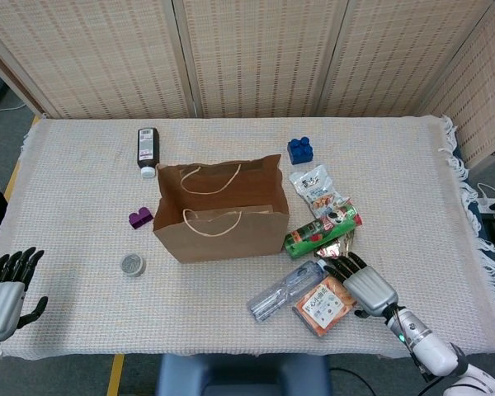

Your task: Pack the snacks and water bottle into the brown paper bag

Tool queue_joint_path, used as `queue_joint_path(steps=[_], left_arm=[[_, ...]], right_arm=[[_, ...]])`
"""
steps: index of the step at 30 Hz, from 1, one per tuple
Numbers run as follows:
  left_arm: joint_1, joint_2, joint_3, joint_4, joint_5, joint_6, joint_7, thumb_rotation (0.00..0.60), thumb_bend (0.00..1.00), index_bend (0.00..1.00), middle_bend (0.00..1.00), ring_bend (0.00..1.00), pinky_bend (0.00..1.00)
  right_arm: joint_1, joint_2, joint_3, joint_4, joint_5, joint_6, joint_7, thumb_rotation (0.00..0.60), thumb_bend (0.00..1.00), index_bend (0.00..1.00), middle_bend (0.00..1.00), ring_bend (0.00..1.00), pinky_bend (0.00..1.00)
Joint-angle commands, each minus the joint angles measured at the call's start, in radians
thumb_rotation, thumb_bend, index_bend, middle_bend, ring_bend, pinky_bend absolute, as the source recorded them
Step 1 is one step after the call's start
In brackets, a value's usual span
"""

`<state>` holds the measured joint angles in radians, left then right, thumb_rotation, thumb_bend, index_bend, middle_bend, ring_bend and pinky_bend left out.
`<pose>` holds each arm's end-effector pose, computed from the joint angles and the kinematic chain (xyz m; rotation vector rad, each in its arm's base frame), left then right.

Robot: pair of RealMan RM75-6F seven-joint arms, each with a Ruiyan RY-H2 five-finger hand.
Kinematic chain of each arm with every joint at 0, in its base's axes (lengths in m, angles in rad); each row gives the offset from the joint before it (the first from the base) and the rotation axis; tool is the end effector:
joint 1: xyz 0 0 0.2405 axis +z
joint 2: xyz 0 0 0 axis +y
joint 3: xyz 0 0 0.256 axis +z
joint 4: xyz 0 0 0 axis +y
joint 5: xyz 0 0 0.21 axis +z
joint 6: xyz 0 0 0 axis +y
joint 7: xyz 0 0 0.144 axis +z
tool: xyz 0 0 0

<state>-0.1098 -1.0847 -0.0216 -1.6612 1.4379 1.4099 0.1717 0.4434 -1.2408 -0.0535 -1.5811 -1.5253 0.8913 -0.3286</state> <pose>-0.3141 0.1814 0.1550 -1.4608 -0.8684 -0.7143 -0.2690 -0.2337 0.0345 2.1558 -0.7870 0.5056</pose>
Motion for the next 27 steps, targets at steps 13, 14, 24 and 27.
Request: queue_joint_path(steps=[13,14,24,27], left_arm=[[-0.002,0.002,-0.002,0.003,-0.006,-0.005,-0.014,0.600,0.35,0.00,0.00,0.00,0.04],[-0.002,0.003,-0.001,0.003,-0.005,-0.005,-0.013,0.600,0.35,0.00,0.00,0.00,0.04],[-0.001,0.003,0.000,-0.001,-0.003,-0.005,-0.012,0.600,0.36,0.00,0.00,0.00,0.04],[-0.004,0.000,0.002,0.001,-0.003,-0.011,-0.008,0.600,0.36,0.00,0.00,0.00,0.04]], right_arm=[[0.004,0.015,-0.051,-0.062,-0.023,0.008,-0.008,0.600,0.00,0.00,0.00,0.00,0.00],[-0.001,0.022,-0.058,-0.064,-0.033,0.018,-0.010,0.600,0.00,0.00,0.00,0.00,0.00],[-0.018,0.067,-0.095,-0.086,-0.022,0.017,-0.023,0.600,0.00,0.00,0.07,0.09,0.03],[-0.022,0.050,-0.083,-0.068,-0.010,0.027,-0.027,0.600,0.00,0.00,0.08,0.10,0.04]])
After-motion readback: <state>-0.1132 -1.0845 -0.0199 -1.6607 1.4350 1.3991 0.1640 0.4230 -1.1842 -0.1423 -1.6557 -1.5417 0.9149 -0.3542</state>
